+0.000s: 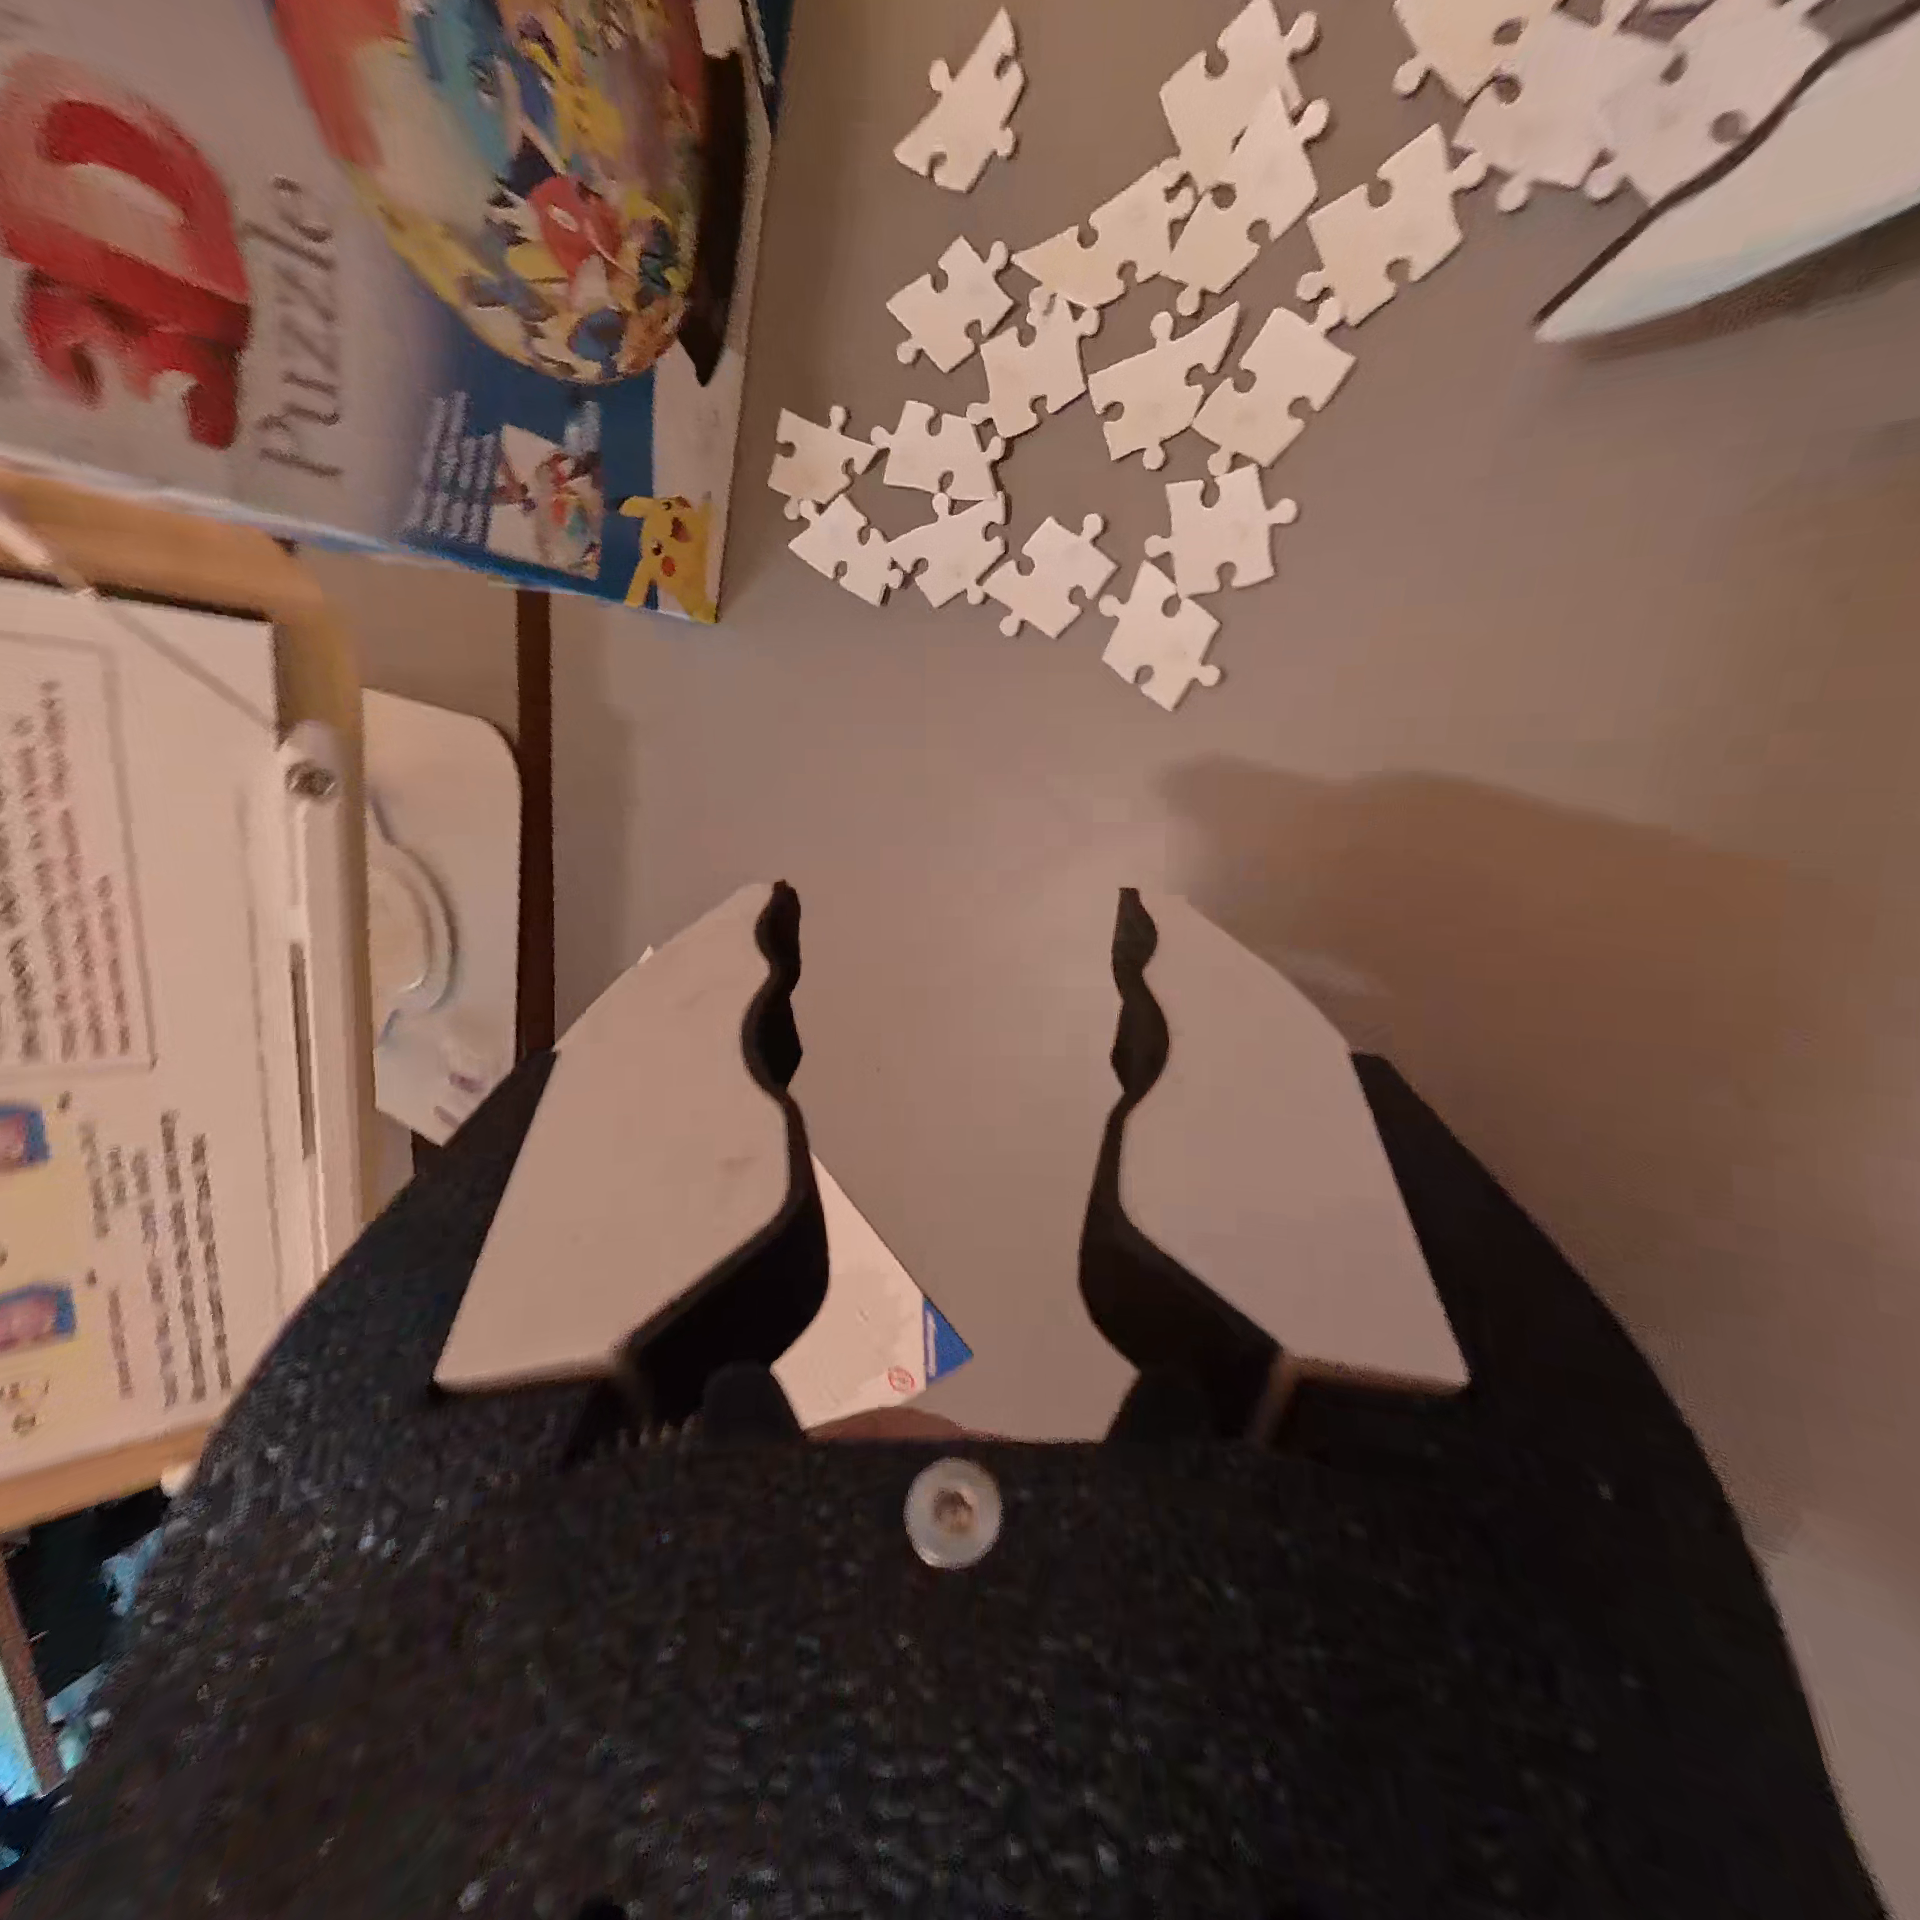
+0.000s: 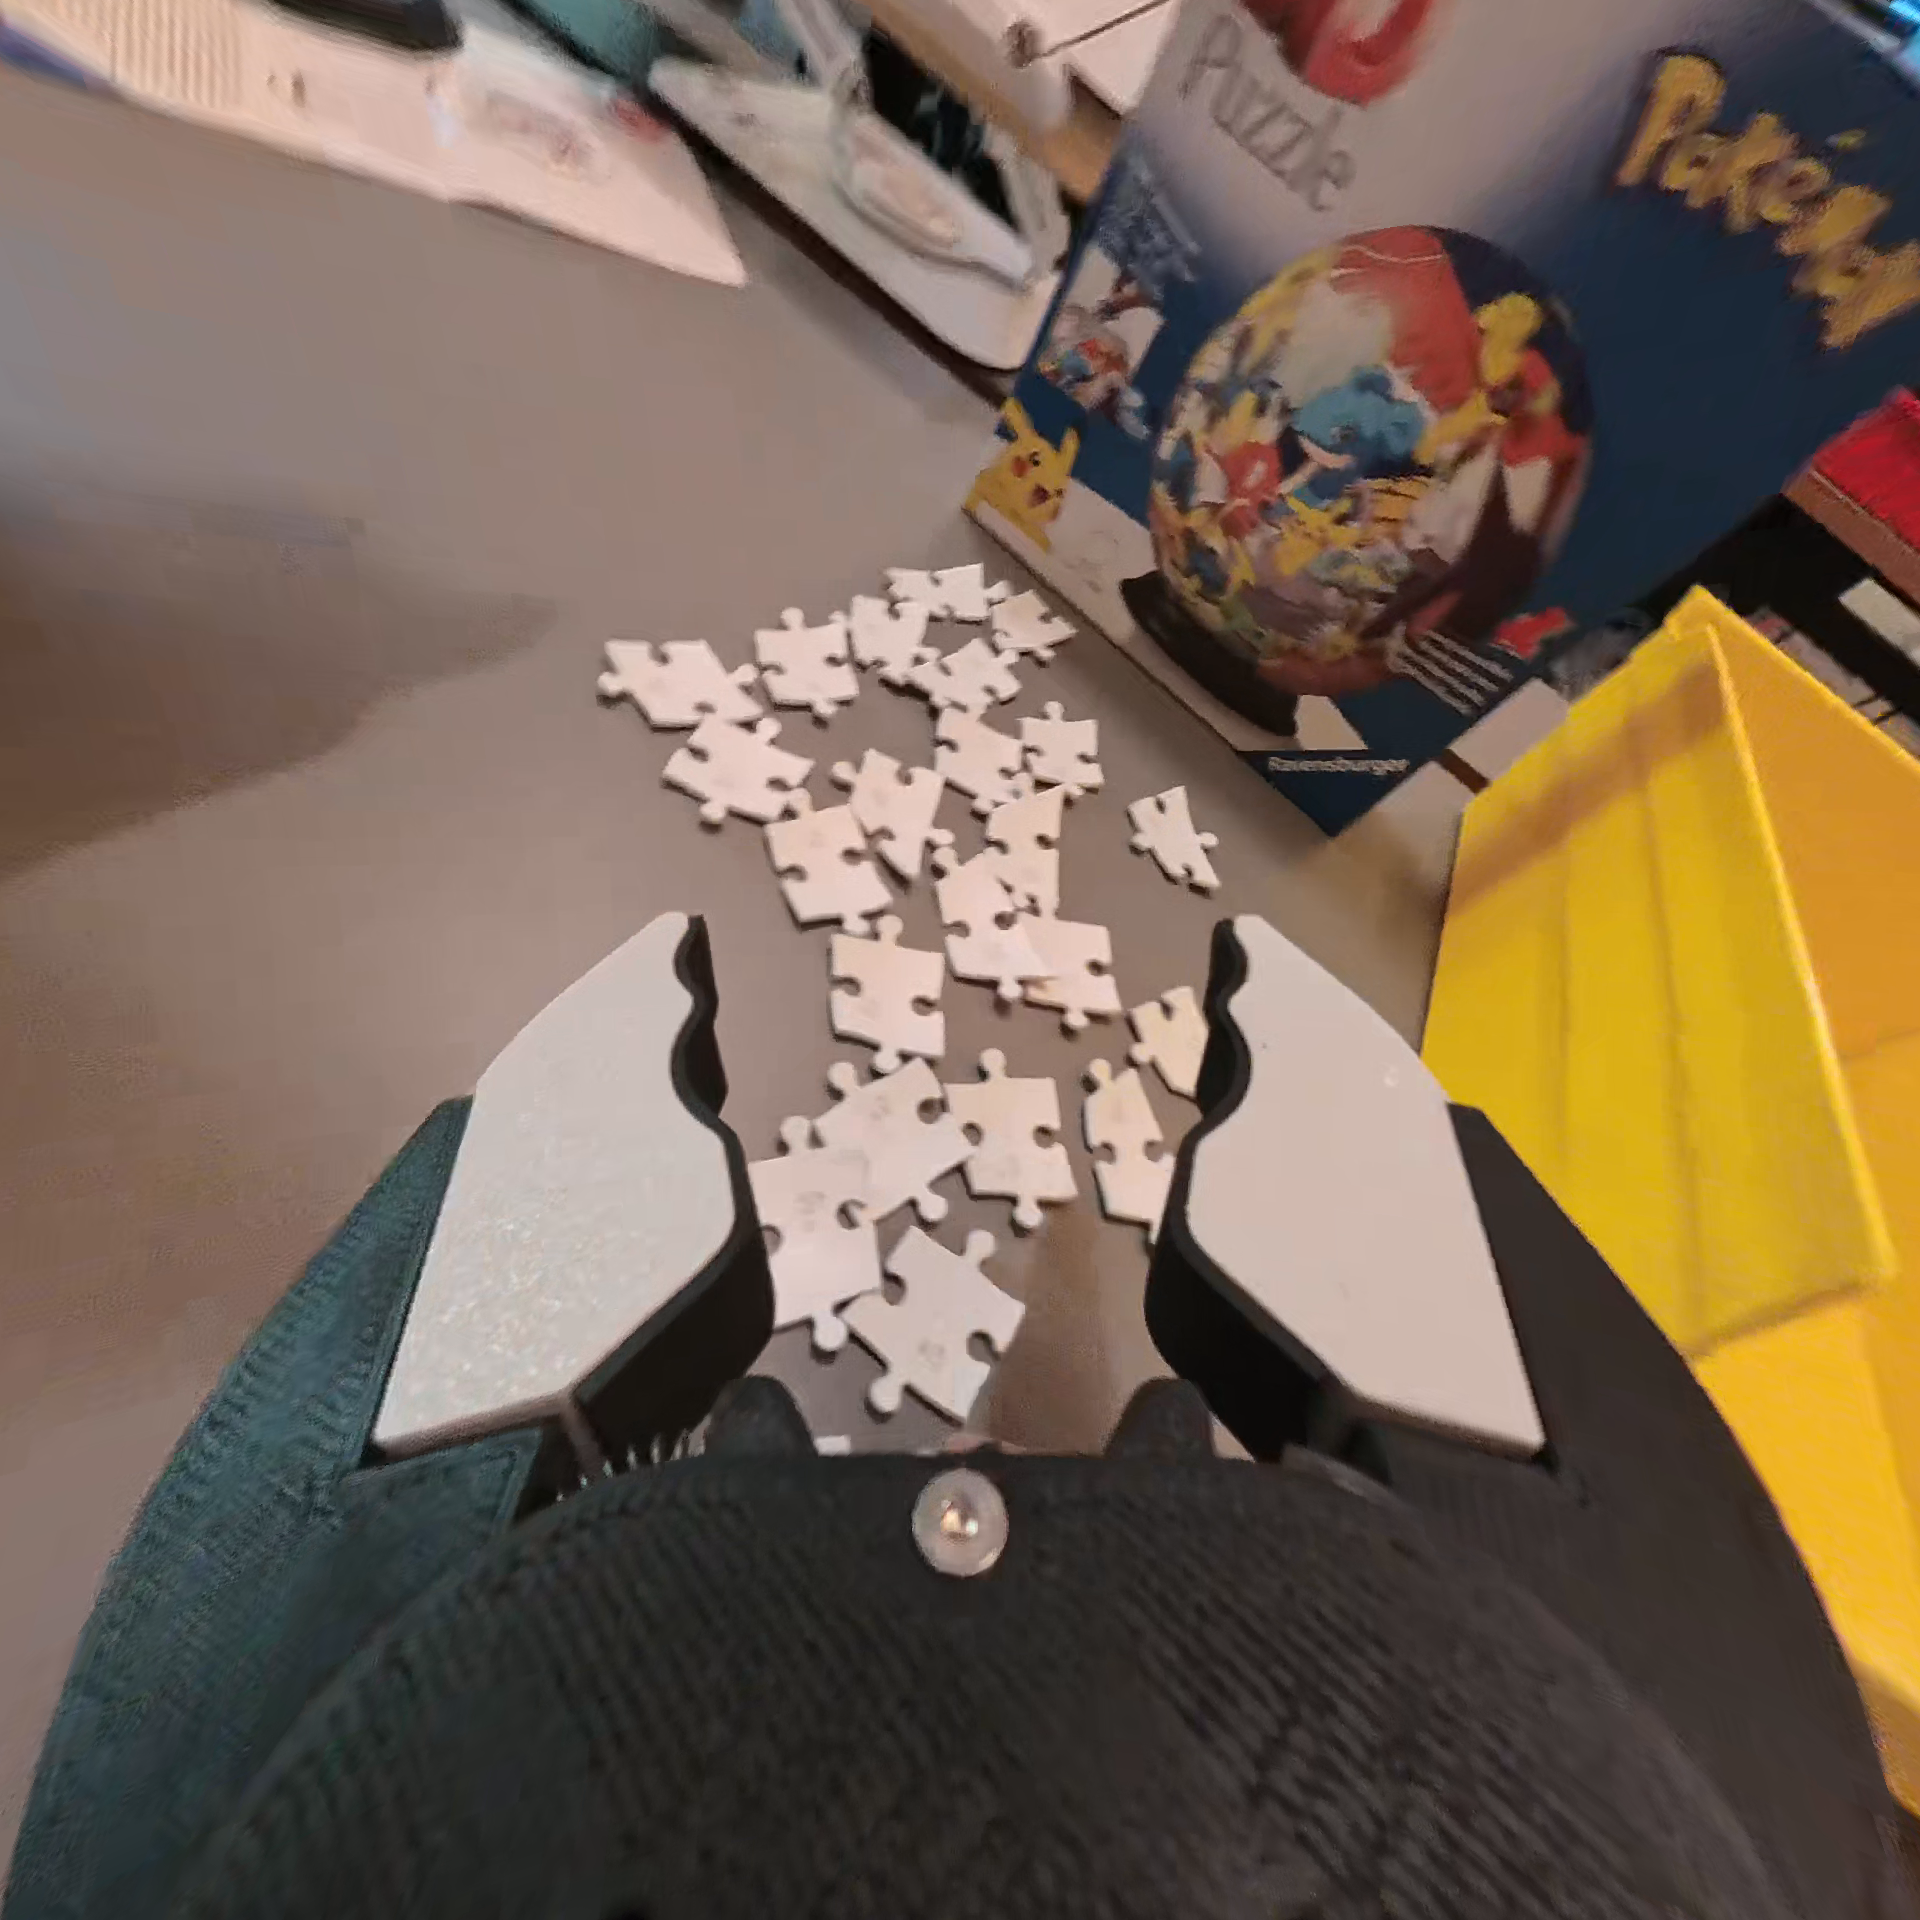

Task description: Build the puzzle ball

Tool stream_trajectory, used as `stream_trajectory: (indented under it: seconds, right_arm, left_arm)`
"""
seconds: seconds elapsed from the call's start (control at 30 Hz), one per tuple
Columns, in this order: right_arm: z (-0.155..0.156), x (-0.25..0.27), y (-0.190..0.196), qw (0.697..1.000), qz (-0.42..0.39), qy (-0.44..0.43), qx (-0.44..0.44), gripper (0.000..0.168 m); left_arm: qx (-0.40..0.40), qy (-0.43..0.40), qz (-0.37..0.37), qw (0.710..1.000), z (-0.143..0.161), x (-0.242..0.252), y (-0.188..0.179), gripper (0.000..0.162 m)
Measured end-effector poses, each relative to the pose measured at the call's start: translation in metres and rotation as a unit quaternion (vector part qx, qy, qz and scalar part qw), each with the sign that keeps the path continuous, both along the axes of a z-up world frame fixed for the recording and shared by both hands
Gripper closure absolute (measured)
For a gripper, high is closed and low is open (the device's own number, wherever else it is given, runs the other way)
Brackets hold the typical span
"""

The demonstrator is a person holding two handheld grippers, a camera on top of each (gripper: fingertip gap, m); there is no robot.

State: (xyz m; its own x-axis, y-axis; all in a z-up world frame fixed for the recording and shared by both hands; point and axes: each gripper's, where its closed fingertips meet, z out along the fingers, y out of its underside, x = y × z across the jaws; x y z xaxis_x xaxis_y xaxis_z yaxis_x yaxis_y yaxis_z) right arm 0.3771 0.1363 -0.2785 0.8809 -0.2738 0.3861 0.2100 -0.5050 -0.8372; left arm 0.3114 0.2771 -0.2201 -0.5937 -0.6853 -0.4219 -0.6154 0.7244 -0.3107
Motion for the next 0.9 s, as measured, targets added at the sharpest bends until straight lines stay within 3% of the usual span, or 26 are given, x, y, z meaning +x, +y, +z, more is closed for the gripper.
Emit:
stream_trajectory:
  seconds: [0.03,0.23,0.4,0.6,0.8,0.9]
  right_arm:
    - [0.006,0.004,-0.004,1.000,-0.006,0.014,0.025,0.081]
    - [0.026,0.025,-0.022,0.995,-0.042,0.027,0.084,0.081]
    - [0.039,0.035,-0.032,0.991,-0.067,0.026,0.114,0.083]
    - [0.047,0.044,-0.040,0.988,-0.083,0.018,0.129,0.088]
    - [0.040,0.047,-0.041,0.988,-0.090,0.035,0.119,0.088]
    - [0.038,0.050,-0.045,0.988,-0.094,0.035,0.116,0.089]
  left_arm:
    - [0.004,0.016,0.000,1.000,-0.009,0.010,0.001,0.106]
    - [-0.016,0.076,0.038,0.996,-0.057,0.057,0.011,0.109]
    - [-0.060,0.084,0.077,0.992,-0.077,0.082,0.014,0.111]
    - [-0.063,0.096,0.079,0.990,-0.082,0.094,0.015,0.114]
    - [-0.127,0.027,0.176,0.976,-0.080,0.133,0.016,0.116]
    - [-0.149,-0.002,0.171,0.974,-0.080,0.147,0.007,0.115]
